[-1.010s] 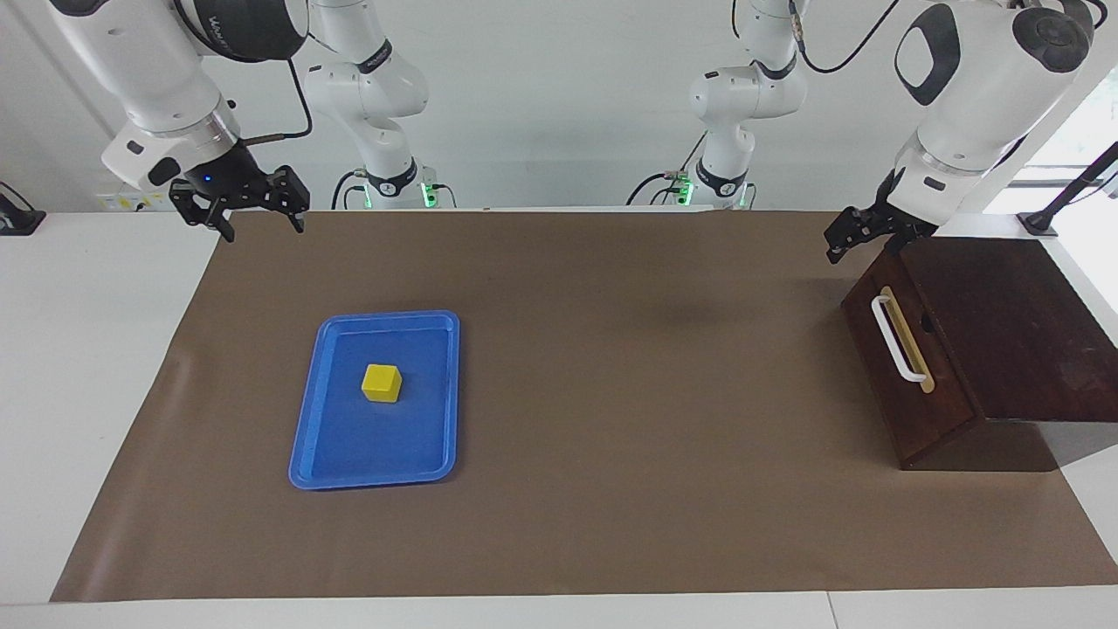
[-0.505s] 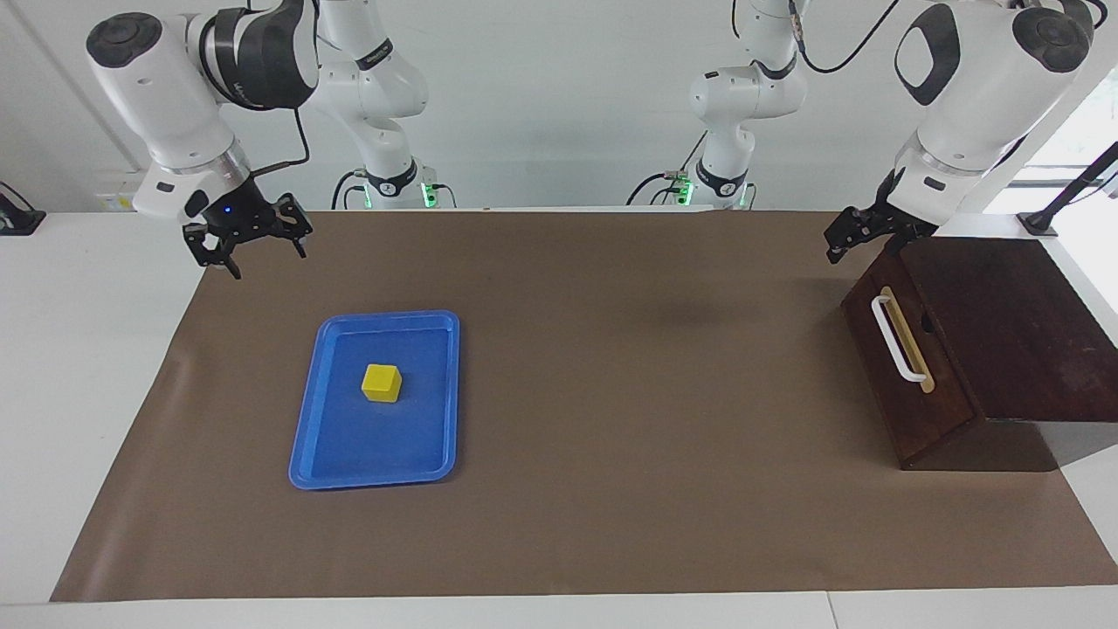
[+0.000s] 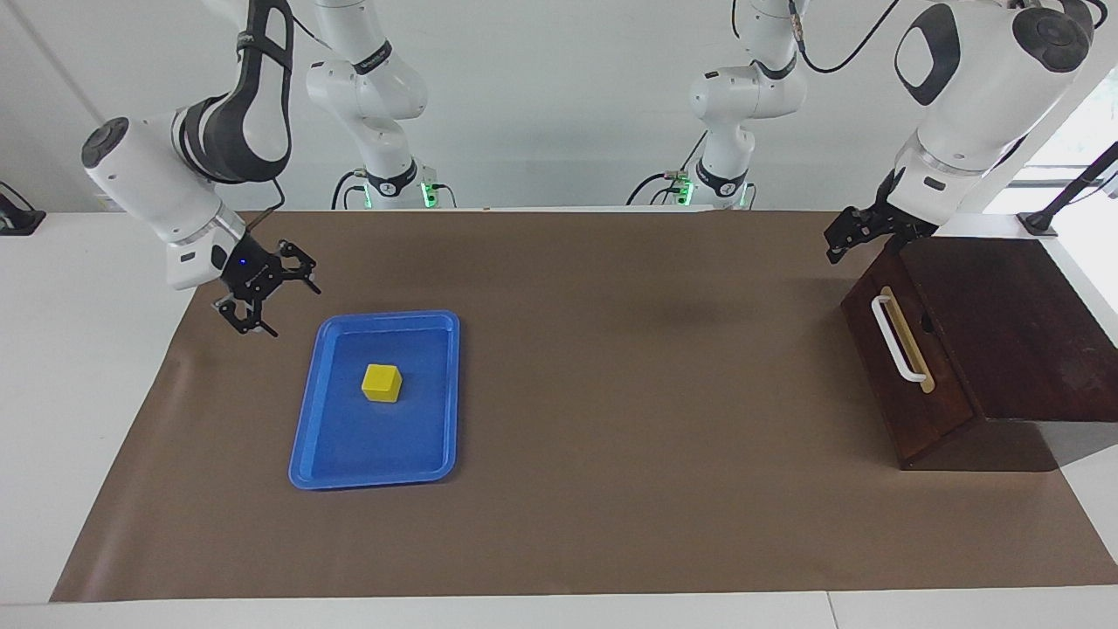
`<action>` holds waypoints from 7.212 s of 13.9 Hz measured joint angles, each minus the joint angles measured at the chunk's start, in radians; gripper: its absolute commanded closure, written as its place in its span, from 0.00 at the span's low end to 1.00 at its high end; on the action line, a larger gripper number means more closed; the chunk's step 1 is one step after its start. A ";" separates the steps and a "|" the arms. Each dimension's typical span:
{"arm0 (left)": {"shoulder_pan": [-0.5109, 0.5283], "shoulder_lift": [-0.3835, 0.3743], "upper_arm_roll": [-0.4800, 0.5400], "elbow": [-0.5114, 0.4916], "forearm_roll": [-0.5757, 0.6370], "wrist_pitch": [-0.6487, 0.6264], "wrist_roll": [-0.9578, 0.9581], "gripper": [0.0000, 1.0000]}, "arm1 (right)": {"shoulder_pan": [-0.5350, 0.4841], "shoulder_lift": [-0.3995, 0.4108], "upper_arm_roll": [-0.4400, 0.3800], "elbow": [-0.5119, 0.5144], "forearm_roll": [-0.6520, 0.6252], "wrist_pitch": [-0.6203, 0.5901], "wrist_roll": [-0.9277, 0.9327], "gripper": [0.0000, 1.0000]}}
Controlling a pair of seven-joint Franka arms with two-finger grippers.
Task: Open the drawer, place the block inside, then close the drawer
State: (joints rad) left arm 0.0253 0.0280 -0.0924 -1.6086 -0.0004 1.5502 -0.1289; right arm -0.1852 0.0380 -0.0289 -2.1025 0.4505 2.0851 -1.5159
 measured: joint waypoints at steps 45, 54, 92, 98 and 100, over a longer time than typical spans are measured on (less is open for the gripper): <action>-0.175 0.096 -0.015 -0.455 0.459 0.687 -0.153 0.00 | 0.160 0.224 0.020 0.210 0.415 -0.116 -0.489 1.00; -0.205 0.099 -0.015 -0.370 0.351 0.555 -0.164 0.00 | 0.454 0.150 0.024 0.270 0.414 -0.058 -0.150 1.00; -0.544 0.135 -0.021 -0.079 -0.024 0.396 -1.844 0.13 | 0.755 0.182 0.017 0.330 0.328 0.205 0.076 1.00; -0.543 0.135 -0.005 -0.086 -0.024 0.381 -1.844 0.12 | 0.755 0.183 0.017 0.332 0.328 0.205 0.076 1.00; -0.542 0.134 0.002 -0.082 -0.024 0.375 -1.844 0.13 | 0.753 0.183 0.016 0.333 0.328 0.206 0.076 1.00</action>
State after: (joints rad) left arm -0.5166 0.1625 -0.0906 -1.6907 -0.0244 1.9250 -1.9728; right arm 0.5681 0.2209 -0.0132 -1.7700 0.7785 2.2906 -1.4395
